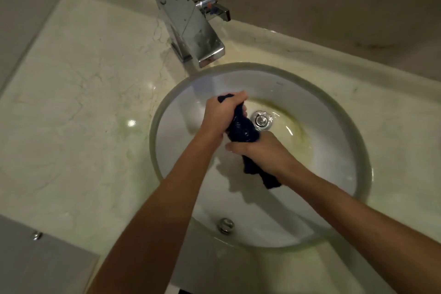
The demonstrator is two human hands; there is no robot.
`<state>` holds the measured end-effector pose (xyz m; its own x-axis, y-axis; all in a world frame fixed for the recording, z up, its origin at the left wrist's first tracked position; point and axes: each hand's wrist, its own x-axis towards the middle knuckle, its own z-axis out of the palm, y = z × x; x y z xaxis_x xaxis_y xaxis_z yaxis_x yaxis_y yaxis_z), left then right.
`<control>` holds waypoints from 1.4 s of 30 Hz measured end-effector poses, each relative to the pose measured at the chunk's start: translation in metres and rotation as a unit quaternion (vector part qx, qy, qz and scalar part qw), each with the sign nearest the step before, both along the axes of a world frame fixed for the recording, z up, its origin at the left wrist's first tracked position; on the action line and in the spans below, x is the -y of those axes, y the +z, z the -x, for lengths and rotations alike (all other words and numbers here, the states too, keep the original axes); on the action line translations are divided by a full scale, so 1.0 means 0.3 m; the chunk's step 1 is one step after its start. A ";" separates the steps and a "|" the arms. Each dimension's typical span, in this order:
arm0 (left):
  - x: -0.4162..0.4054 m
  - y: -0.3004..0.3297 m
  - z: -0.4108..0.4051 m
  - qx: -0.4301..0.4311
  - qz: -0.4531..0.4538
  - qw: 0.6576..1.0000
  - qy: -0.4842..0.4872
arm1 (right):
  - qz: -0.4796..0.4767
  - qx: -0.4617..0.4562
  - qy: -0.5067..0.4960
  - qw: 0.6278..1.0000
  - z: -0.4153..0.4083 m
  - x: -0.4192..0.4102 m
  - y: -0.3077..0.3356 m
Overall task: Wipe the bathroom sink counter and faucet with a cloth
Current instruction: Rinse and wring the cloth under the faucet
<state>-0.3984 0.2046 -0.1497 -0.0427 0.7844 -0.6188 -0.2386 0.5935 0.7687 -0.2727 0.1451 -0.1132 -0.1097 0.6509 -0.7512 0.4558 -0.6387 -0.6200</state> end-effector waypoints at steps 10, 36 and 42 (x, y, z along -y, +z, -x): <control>-0.046 -0.054 -0.044 -0.456 -0.002 0.878 -0.146 | -0.150 0.257 0.180 0.938 0.061 -0.045 -0.105; 0.126 0.208 0.146 0.214 -0.054 0.969 -0.108 | 0.330 -0.603 -0.081 0.722 -0.163 0.067 0.059; 0.170 0.279 0.045 0.415 -0.068 0.907 0.023 | 0.317 -0.690 -0.042 0.649 -0.111 0.146 0.128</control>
<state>-0.4119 0.1537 -0.0661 0.3595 0.8649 -0.3502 -0.7908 0.4816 0.3777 -0.2393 0.1015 -0.0747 -0.9474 0.3060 -0.0939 -0.3073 -0.9516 -0.0013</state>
